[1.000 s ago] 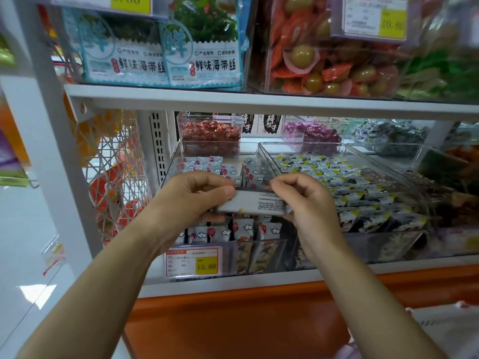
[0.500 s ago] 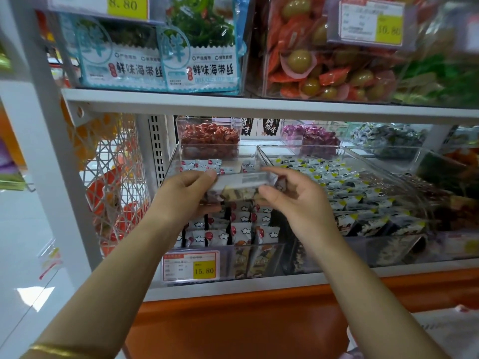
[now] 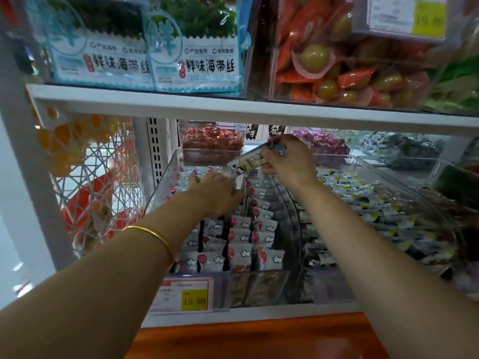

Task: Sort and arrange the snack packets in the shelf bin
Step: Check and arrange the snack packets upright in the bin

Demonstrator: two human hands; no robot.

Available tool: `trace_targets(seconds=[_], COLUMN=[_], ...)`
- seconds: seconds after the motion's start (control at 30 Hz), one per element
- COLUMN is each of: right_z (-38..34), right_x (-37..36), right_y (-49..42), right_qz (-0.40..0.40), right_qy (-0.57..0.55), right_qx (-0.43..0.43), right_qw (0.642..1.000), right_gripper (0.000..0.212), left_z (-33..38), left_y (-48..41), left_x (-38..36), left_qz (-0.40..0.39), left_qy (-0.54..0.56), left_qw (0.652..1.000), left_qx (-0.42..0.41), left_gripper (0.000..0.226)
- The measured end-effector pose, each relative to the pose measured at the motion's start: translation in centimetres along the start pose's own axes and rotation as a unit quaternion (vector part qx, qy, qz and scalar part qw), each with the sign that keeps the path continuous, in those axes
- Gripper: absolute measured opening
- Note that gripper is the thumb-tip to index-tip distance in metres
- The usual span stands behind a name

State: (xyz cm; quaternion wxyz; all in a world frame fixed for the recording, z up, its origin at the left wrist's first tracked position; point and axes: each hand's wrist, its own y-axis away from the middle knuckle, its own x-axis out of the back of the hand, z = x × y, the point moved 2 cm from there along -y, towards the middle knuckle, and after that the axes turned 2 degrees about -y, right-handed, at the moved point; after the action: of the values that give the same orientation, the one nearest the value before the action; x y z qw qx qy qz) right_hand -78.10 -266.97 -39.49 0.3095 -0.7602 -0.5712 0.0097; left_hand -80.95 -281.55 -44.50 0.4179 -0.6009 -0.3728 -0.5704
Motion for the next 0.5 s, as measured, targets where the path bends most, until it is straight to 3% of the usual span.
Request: trace_targets(seconds=[0.2,0.37,0.5], right_z=[0.8,1.1,0.8], right_x=[-1.9,-3.4,-3.0], right_y=[-2.7,-3.5,-3.7], right_qz=[-0.072,-0.063,-0.036], right_qy=[0.121,0.247,0.219], right_qx=[0.011,0.08,0.101], right_qw=[0.99,0.964,0.97], right_gripper=[0.022,0.021,0.019], left_z=[-0.5,-0.7,-0.8], left_y=[0.3,0.2,-0.1], left_x=[-0.6,-0.9,-1.1], left_qz=[0.001,-0.01,-0.02], left_qy=[-0.013,-0.004,0.0], left_qw=[0.999,1.0,0.999], left_qx=[-0.031,-0.029,-0.026], left_gripper=[0.043,0.046,0.054])
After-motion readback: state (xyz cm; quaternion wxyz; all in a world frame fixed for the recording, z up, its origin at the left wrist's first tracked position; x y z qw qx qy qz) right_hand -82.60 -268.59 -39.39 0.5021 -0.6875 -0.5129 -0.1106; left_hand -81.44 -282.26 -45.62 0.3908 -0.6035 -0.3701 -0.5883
